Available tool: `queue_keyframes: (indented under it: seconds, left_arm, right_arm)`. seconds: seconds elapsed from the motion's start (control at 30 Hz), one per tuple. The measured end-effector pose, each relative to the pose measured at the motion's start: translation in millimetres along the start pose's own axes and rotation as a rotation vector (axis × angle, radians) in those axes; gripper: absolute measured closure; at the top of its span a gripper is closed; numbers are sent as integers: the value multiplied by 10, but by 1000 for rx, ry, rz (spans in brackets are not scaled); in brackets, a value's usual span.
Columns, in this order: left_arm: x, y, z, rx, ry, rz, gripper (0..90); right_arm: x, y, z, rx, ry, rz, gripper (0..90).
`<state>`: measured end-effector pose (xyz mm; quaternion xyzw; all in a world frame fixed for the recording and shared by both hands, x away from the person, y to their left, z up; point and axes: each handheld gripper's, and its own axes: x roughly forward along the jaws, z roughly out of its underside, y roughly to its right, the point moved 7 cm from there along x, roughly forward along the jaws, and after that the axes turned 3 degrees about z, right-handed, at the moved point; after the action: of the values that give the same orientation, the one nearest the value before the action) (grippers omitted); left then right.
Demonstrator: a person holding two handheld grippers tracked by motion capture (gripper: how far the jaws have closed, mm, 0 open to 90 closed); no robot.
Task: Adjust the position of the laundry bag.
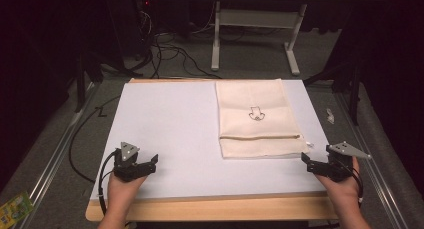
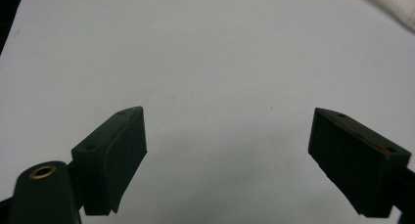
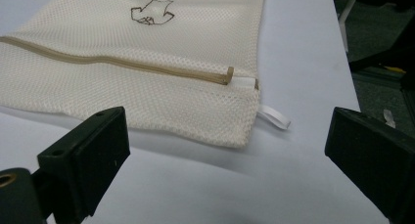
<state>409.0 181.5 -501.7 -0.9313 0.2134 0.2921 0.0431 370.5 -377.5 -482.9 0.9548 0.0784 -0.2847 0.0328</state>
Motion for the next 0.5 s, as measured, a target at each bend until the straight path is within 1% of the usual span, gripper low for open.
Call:
queue_keyframes:
  seconds: [0.03,0.07,0.13,0.17,0.23,0.3,0.4,0.43,0.47,0.5]
  left_arm:
    - [-13,7,-14,-6,14,10,147]
    - [-13,7,-14,-6,14,10,146]
    - [-33,19,-45,-28,30,41,139]
    - [-39,26,-74,-49,48,54,137]
    - [-42,37,-90,-62,52,67,129]
    - [-38,64,-103,-55,68,75,113]
    - [-31,111,-115,-5,82,80,107]
    - [-27,120,-117,2,82,81,107]
    - [-27,120,-117,2,82,81,107]
    - [-22,137,-127,-9,87,99,106]
  right_arm:
    - [3,4,10,1,-5,-3,29]
    - [3,4,10,1,-5,-3,29]
    - [8,10,21,12,-7,-18,29]
    - [1,4,24,24,-10,-26,28]
    - [5,-3,20,16,-5,-36,29]
    - [13,-30,23,6,-5,-42,36]
    - [45,-99,32,-29,-9,-59,43]
    - [57,-129,32,-44,-13,-63,43]
    - [57,-129,32,-44,-13,-63,43]
    - [85,-210,15,-45,-9,-84,45]
